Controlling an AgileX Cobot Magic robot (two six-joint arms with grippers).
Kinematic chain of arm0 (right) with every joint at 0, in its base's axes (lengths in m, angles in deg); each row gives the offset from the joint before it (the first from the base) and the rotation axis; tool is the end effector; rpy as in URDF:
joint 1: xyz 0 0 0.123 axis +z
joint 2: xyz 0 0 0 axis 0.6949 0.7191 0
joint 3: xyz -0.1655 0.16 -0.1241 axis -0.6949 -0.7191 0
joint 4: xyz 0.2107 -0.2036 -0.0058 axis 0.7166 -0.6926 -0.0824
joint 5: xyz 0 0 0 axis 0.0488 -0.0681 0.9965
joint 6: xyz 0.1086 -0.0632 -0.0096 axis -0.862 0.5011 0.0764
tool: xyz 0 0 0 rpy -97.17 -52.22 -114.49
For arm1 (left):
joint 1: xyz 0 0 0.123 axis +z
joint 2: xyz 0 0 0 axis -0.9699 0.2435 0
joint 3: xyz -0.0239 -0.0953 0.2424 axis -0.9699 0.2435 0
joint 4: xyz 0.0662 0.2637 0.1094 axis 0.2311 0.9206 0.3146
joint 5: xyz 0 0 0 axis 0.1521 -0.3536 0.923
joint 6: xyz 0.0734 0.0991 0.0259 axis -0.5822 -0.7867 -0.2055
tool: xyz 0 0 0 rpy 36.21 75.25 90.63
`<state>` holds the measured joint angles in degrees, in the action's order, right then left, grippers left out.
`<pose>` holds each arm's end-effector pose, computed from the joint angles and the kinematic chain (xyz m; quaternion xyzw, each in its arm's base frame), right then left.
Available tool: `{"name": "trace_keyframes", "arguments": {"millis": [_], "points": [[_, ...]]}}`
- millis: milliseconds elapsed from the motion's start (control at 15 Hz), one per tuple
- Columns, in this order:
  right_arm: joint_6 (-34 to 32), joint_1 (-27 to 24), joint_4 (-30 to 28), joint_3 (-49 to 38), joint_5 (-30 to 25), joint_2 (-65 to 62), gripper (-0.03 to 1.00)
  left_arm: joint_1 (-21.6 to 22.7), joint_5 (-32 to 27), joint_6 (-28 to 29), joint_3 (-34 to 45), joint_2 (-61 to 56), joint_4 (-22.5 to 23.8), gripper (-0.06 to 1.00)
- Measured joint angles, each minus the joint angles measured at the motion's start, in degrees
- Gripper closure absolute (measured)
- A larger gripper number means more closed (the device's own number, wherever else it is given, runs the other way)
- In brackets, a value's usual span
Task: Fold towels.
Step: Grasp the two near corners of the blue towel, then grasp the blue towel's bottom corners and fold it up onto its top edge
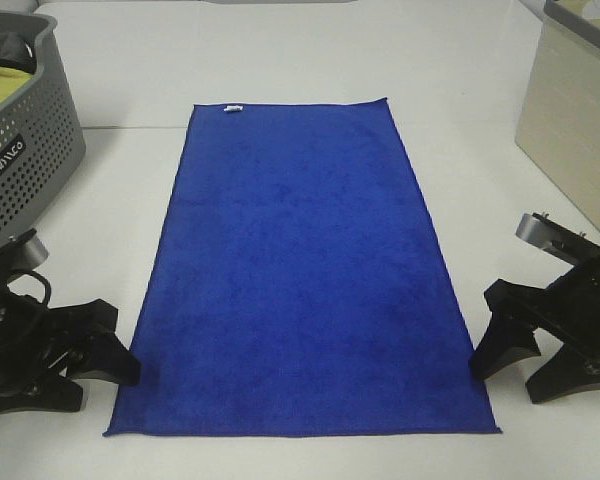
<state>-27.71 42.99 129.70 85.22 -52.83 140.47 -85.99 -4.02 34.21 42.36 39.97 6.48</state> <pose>0.2584 0.0470 0.0063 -0.0708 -0.9752 -0.2083 0.0243 0.2440 -0.0973 0.0073 -0.0755 0.9642 -0.2435 0.0727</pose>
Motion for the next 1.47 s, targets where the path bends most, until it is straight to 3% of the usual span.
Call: {"name": "trace_keyframes", "arguments": {"millis": [400,667,733,867,933,1000,1267,1467], "points": [[6.7,0.06,9.8,0.4,-4.01,4.24,0.33,-5.1,-1.78,0.0,-6.36,6.36,-2.58,0.29],[6.13,5.96,11.12,0.4,-1.49,4.18,0.36,-6.13,-1.66,0.0,-7.68,7.56,-2.98,0.38],[5.56,6.42,11.17,0.4,-0.92,4.18,0.4,-6.13,-1.43,0.0,-7.68,7.79,-2.98,0.44],[5.27,6.65,10.6,0.29,1.49,4.35,0.59,-6.13,-0.17,-0.29,-7.62,8.42,-2.52,0.67],[5.1,6.65,10.31,0.29,2.35,4.58,0.79,-6.13,-0.11,-1.26,-7.51,8.54,-2.41,0.89],[4.58,6.65,10.2,0.29,2.86,4.81,0.93,-6.13,-0.11,-2.01,-7.39,8.54,-2.35,0.93],[3.72,6.65,9.57,-0.17,2.98,3.61,0.95,-6.13,-3.5,-2.01,-7.1,8.19,-1.26,0.94],[3.67,6.65,8.31,-4.18,3.55,-0.69,0.95,-6.13,-2.58,-1.89,-2.52,2.46,-1.2,0.94]]}}
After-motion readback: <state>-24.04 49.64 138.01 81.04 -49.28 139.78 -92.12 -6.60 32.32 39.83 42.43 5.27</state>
